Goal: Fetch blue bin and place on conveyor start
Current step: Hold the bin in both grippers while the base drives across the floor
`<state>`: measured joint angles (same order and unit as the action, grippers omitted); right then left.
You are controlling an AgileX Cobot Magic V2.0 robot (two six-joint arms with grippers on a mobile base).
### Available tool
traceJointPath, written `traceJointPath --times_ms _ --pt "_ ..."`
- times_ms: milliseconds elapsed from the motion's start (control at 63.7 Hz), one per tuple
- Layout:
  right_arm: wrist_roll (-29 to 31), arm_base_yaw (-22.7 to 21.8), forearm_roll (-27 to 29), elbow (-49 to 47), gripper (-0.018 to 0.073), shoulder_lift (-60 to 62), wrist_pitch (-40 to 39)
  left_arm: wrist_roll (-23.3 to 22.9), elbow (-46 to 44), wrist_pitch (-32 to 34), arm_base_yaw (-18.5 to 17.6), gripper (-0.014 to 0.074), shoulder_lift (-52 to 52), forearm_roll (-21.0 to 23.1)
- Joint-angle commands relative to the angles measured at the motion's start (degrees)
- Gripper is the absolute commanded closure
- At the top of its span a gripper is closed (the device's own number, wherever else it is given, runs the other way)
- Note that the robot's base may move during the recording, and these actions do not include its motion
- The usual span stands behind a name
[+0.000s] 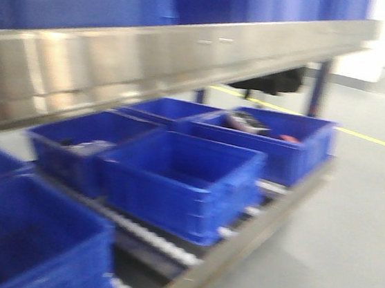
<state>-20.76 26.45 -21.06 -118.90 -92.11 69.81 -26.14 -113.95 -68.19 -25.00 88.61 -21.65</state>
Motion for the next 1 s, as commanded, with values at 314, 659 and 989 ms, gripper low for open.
traceJointPath --times_ms 314,659,989 --pt "1.1 0.2 -0.6 -0.9 0.0724 0.7 -2.1 0.2 -0.5 2.0 -0.4 0.0708 -0.5 -0.6" --pt "0.7 0.2 -0.6 -0.9 0.0724 0.7 -2.3 0.2 -0.5 2.0 -0.4 0.0708 -0.5 -0.6" --pt "-5.8 0.2 -0.6 -0.9 0.0724 0.7 -2.3 0.2 -0.5 2.0 -0.4 0.0708 -0.5 -0.6"
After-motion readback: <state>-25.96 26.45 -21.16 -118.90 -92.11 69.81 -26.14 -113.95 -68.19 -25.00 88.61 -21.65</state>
